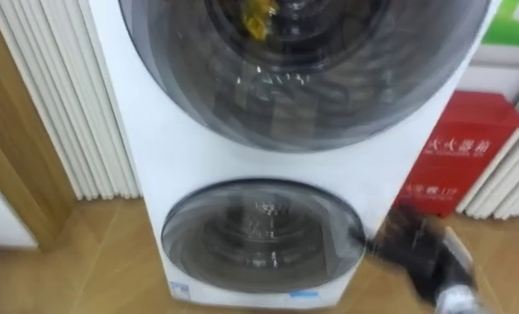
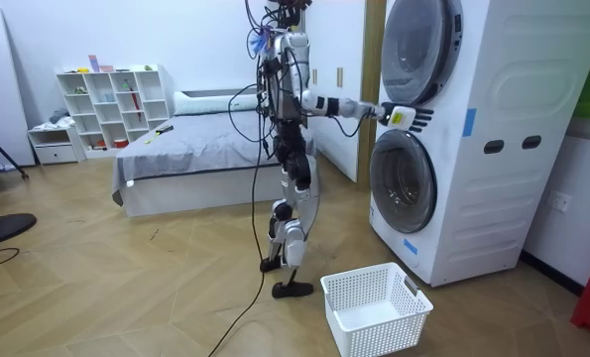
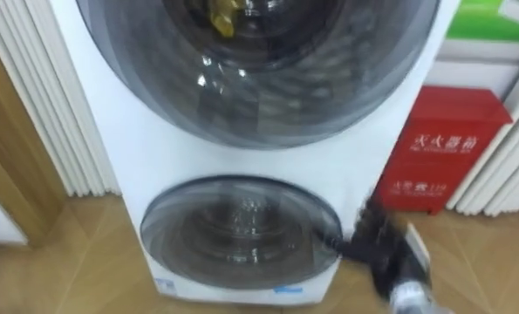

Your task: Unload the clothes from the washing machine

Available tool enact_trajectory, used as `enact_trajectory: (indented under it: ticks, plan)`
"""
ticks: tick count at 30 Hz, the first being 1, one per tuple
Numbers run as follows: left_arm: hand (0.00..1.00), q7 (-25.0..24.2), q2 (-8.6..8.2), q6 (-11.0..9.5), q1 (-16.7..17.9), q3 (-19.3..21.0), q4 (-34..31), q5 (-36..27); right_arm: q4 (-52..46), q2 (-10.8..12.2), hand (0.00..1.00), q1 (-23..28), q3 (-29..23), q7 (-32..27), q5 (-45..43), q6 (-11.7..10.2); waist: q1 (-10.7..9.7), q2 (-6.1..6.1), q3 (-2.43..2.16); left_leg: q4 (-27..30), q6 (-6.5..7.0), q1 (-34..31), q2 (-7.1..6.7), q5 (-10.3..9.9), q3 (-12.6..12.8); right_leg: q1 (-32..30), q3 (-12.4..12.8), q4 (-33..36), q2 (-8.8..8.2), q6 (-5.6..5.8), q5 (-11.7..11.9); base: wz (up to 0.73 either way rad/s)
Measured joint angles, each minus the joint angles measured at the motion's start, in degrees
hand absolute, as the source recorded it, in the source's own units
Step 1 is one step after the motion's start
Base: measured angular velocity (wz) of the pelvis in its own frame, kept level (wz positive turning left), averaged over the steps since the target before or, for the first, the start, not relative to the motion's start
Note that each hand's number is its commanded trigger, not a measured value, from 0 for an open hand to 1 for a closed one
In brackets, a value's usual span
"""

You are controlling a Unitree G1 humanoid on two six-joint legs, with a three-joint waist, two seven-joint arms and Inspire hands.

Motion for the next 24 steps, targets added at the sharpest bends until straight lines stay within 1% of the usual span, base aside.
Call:
enact_trajectory:
  ticks: [2,3,5,6,7,9,11,12,14,16,17,18,19,20,21,22,23,24]
  plan:
    - [0.00,0.0,-0.05,0.0,0.1,0.0,0.2,-0.1,-2.7,0.0,0.00,-0.6,0.0,-0.8,-1.7,0.7,0.1,0.14,0.00,-0.1,0.00,0.1,0.00,0.0,-0.1,0.0,0.0,0.0,0.01,0.00,0.0,-0.07]
    - [0.00,0.0,-0.05,0.0,0.2,0.1,0.5,-0.1,-4.4,-0.1,0.00,-1.3,-0.1,-1.4,-2.4,1.0,-0.1,0.38,0.11,-0.2,0.00,0.1,-0.02,0.0,-0.1,-0.1,0.1,0.0,0.01,0.00,0.0,-0.08]
    - [0.00,0.4,0.12,-0.1,0.5,0.4,0.4,0.3,-6.5,-0.5,0.00,-2.4,-0.2,-2.5,-4.3,1.0,-0.1,0.50,0.12,-0.3,0.00,0.3,0.01,0.0,-0.4,0.0,0.2,-0.1,0.12,0.00,0.0,-0.13]
    - [0.00,1.0,0.27,-0.1,0.7,0.5,0.4,0.5,-7.5,-0.8,0.00,-3.3,-0.2,-3.0,-4.8,1.0,-0.1,0.44,0.09,-0.3,0.00,0.4,0.05,0.0,-1.4,0.0,0.2,-0.1,0.21,0.00,0.0,-0.09]
    - [0.00,1.1,0.29,-0.1,0.7,0.6,0.4,0.7,-8.2,-1.1,0.00,-3.7,-0.2,-3.3,-5.1,1.0,-0.1,0.43,0.09,-0.4,0.00,0.3,0.06,0.0,-1.6,0.0,0.2,-0.1,0.24,0.00,0.0,0.00]
    - [0.00,1.5,0.28,-0.3,1.0,0.7,0.3,2.0,-11.5,-3.2,0.00,-5.5,-0.5,-4.5,-5.7,1.0,-0.2,0.38,0.06,-0.4,-0.01,0.2,0.14,0.0,-1.8,-0.1,-0.3,-0.1,0.31,0.00,0.0,0.07]
    - [0.00,1.7,0.28,-0.5,1.1,1.1,0.1,2.7,-13.9,-4.2,0.00,-6.9,-1.4,-5.5,-5.6,1.0,-0.1,0.16,-0.05,-0.4,-0.01,0.1,0.22,0.0,-2.1,-0.1,-0.4,-0.1,0.42,0.00,0.0,0.09]
    - [0.00,2.2,0.28,-0.5,1.3,1.0,0.0,2.7,-15.3,-4.5,0.00,-7.6,-2.0,-6.0,-5.5,0.9,-0.1,0.06,-0.09,-0.4,-0.01,0.1,0.28,0.0,-2.6,0.0,-0.5,0.0,0.50,0.00,0.0,0.07]
    - [0.00,2.6,0.28,-0.6,1.4,1.0,0.0,2.8,-15.7,-4.6,0.00,-8.6,-2.4,-7.2,-5.6,0.9,0.0,-0.08,-0.06,-0.4,-0.01,0.6,0.52,0.0,-2.7,0.0,-0.4,0.7,0.71,0.00,0.0,-0.03]
    - [0.00,2.7,0.47,-0.6,1.5,0.9,0.2,2.8,-16.0,-4.6,0.00,-9.0,-2.4,-8.0,-5.6,0.9,0.2,-0.20,-0.12,-0.4,-0.01,0.9,0.84,0.0,-3.1,0.0,-0.6,1.5,0.93,0.00,0.0,-0.07]
    - [0.00,2.7,0.60,-0.7,1.5,0.9,0.4,2.8,-16.1,-4.6,0.00,-9.5,-2.4,-8.0,-5.7,0.9,0.2,-0.22,-0.07,-0.4,-0.01,1.1,1.04,0.0,-3.8,-0.4,-0.7,2.3,1.08,-0.01,0.0,-0.09]
    - [0.00,2.7,0.62,-0.7,1.4,0.9,0.4,2.9,-16.2,-4.8,0.00,-10.1,-2.4,-8.1,-6.2,0.9,0.1,-0.03,0.05,-0.5,-0.04,1.5,1.43,0.1,-5.7,-1.5,-1.1,5.0,1.22,-0.14,-0.2,-0.19]
    - [0.00,2.7,0.59,-0.7,1.4,0.9,0.4,3.2,-16.4,-4.9,0.00,-10.3,-2.4,-8.4,-6.4,0.9,0.1,0.19,0.27,-0.8,-0.08,2.1,2.10,0.2,-7.3,-3.1,-1.6,7.7,1.38,-0.27,-0.4,-0.42]
    - [0.00,2.6,0.88,-1.0,1.5,1.2,0.6,4.2,-16.7,-4.8,0.00,-10.7,-2.3,-8.5,-6.7,0.9,0.2,0.71,0.61,-1.0,-0.09,2.6,3.10,0.3,-11.6,-6.2,-1.2,8.6,2.85,-0.95,-2.5,-0.63]
    - [0.00,2.6,1.73,-1.5,2.5,2.4,1.1,6.0,-18.4,-4.7,0.00,-11.4,-2.3,-8.5,-6.7,1.0,0.4,-1.00,0.27,-0.8,-0.51,1.8,2.69,0.1,-12.4,-8.0,0.0,0.7,3.12,-2.90,3.6,-0.50]
    - [0.00,2.7,1.47,-1.6,2.3,3.1,2.1,7.0,-19.2,-5.2,0.00,-11.6,-2.4,-8.8,-6.7,0.8,-0.1,-1.08,0.34,-0.8,-1.62,1.8,3.31,-0.6,-12.3,-7.9,-1.3,0.8,3.28,-3.27,4.9,-0.18]
    - [0.00,3.1,1.38,-1.2,2.2,3.3,3.6,8.1,-20.1,-5.9,0.00,-11.7,-2.5,-10.3,-6.7,0.5,-1.2,-1.07,0.23,-0.8,-3.27,1.7,3.92,-1.1,-9.4,-7.2,-1.3,1.0,3.50,-3.52,5.3,0.25]
    - [0.00,3.4,1.52,-1.0,2.3,3.3,4.0,8.3,-20.1,-6.2,0.00,-12.2,-2.6,-11.5,-6.9,0.4,-1.9,-1.07,0.24,-1.1,-3.61,1.3,4.17,-0.9,-6.5,-6.4,-0.5,0.9,3.30,-3.52,5.3,0.31]
